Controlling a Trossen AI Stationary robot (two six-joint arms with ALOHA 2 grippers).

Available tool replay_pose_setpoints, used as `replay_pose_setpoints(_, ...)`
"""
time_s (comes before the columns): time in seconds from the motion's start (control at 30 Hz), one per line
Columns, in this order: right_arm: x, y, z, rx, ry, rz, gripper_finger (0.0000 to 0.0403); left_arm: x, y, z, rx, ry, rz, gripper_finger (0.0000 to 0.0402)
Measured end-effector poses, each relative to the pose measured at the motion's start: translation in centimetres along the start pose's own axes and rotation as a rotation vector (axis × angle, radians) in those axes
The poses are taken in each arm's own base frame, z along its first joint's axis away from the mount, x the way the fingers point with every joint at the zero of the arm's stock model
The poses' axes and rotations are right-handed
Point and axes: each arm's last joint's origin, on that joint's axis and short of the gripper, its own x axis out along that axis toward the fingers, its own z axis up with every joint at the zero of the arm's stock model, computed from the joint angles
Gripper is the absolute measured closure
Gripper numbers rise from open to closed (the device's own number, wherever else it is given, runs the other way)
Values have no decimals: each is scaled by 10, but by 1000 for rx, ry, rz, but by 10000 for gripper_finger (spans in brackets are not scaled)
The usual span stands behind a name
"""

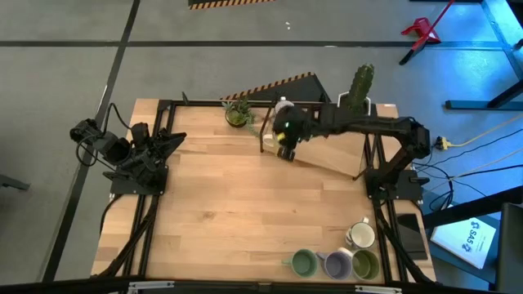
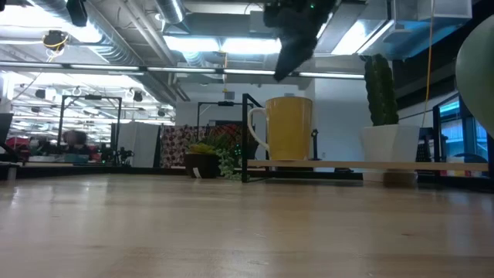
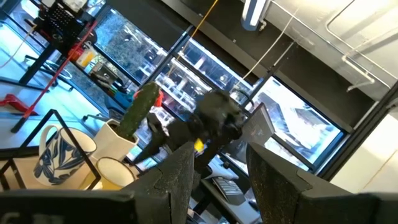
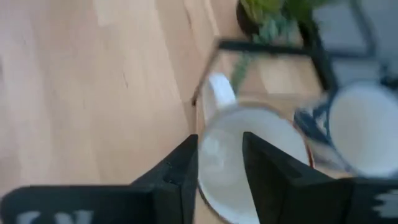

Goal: Place coffee mugs
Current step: Put the yellow mug on the shelf

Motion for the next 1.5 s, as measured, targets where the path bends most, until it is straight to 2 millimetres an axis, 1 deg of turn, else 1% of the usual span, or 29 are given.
replay_pose_setpoints(0.1,8,23,-1,-144,22,-47,323,0,0,0,0,-3,7,259)
replay_pose_setpoints(0.17,10,31,-2,-183,36,-93,334,0,0,0,0,-4,9,259)
replay_pose_setpoints(0.23,10,32,-4,-192,53,-131,341,0,0,0,0,-4,9,259)
replay_pose_setpoints(0.33,10,30,-7,-197,85,-139,346,0,0,0,-13,-4,9,259)
replay_pose_setpoints(0.53,9,32,-17,-231,192,-81,361,0,0,0,-18,-4,9,259)
replay_pose_setpoints(0.73,10,31,-16,-265,184,-88,368,0,0,0,-13,0,11,259)
replay_pose_setpoints(1.0,14,33,-16,-341,194,-44,368,0,1,-1,-5,7,14,259)
replay_pose_setpoints(1.1,17,33,-16,-361,196,-42,356,0,1,-1,-6,7,14,259)
replay_pose_setpoints(1.2,17,34,-15,-361,188,-45,326,0,1,-1,-6,7,14,259)
replay_pose_setpoints(1.33,16,32,-15,-362,192,-97,285,0,1,-1,-6,7,15,259)
replay_pose_setpoints(1.4,16,32,-15,-363,193,-102,274,0,1,-1,-6,7,15,259)
replay_pose_setpoints(1.5,18,32,-15,-388,199,-104,270,0,1,-1,-6,6,17,259)
